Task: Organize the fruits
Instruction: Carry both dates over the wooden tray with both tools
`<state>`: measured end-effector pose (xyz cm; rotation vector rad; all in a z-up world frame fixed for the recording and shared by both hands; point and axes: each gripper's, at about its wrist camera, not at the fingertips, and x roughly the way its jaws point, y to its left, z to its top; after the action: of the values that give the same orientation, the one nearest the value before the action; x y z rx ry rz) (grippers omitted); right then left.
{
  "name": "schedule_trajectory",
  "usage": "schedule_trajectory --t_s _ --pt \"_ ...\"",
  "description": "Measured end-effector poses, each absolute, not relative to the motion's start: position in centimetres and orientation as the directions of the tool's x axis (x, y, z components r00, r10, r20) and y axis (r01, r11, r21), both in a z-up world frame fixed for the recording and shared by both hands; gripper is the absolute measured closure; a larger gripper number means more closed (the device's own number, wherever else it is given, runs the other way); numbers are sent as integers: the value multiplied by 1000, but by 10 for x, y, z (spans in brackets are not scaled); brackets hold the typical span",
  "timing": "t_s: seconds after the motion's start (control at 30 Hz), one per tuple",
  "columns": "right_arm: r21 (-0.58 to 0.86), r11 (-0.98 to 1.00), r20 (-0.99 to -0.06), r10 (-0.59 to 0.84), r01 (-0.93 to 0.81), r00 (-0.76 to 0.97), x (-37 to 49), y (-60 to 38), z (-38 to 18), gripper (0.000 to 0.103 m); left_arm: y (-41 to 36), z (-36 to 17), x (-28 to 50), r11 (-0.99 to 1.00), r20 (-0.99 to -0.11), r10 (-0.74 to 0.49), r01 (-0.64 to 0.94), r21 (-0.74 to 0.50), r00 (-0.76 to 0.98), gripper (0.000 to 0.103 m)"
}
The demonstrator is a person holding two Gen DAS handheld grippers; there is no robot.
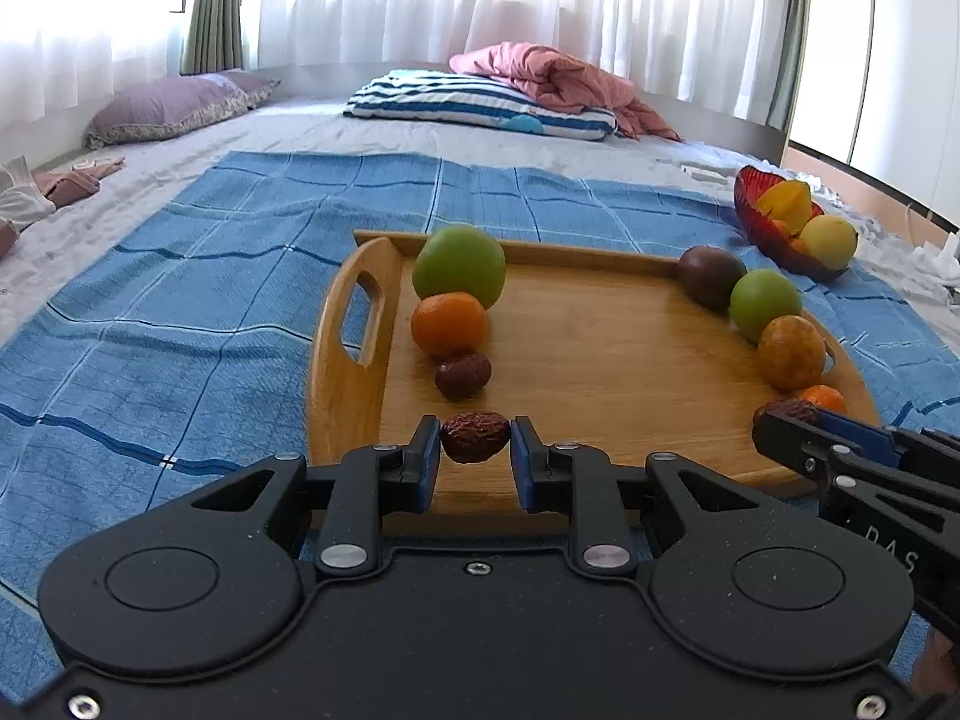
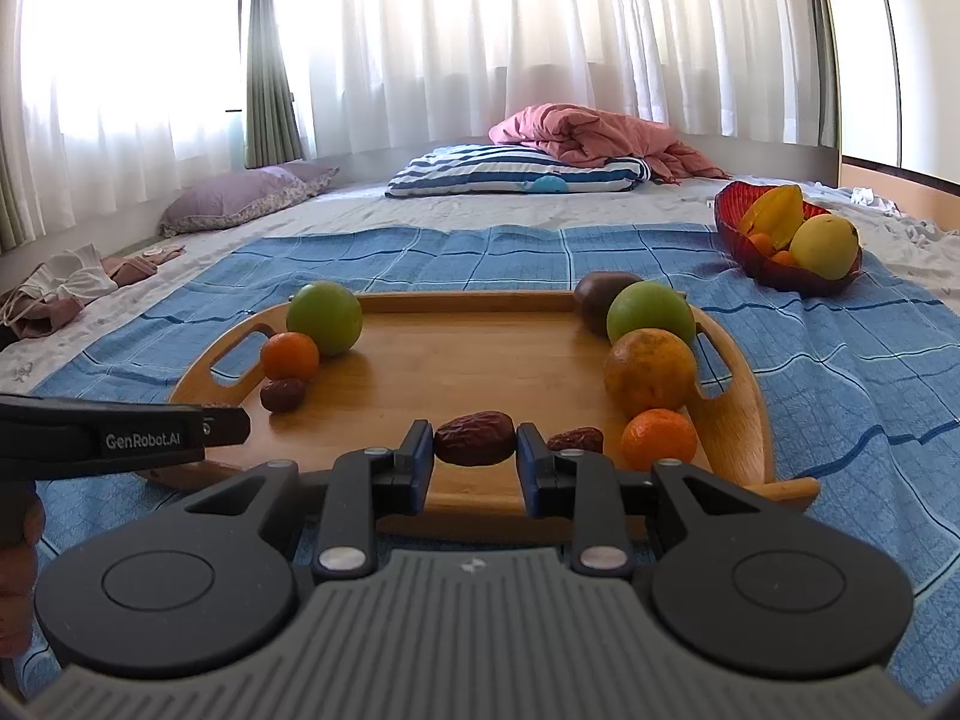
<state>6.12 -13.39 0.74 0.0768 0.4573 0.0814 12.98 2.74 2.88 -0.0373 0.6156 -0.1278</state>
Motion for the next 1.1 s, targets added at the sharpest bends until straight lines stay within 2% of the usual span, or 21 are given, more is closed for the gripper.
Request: schedule_trajectory --t_s 0.83,1.1 --pt "129 992 -470 74 -14 880 112 -146 12 68 -8 43 181 975 -584 -218 192 -108 782 79" --pt "130 992 -489 63 1 870 138 -151 14 68 -20 43 209 980 -604 -197 181 -87 772 79"
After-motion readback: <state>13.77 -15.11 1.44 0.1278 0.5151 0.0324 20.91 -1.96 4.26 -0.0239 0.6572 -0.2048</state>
